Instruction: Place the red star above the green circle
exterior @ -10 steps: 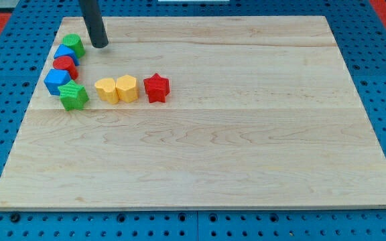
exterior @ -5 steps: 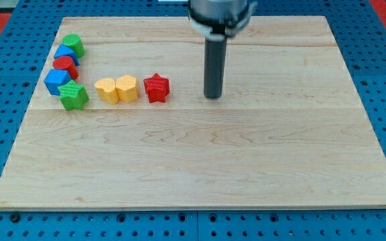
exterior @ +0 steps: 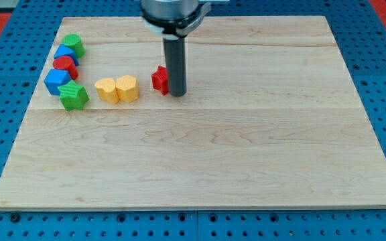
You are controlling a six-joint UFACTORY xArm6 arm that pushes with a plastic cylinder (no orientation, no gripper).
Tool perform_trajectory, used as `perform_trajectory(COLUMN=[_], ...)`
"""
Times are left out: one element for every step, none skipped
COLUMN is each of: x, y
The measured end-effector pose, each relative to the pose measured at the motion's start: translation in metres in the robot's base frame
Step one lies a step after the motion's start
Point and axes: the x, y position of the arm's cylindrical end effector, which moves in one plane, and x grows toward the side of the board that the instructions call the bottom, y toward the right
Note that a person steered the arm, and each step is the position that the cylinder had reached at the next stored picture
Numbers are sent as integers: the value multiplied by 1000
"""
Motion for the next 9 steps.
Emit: perform_trajectory(x=[-53,-91,-114,-126,-141,-148,-153,-157,-157], y=[-55,-128,-145,-144,-149,-150,-148,-183,-195])
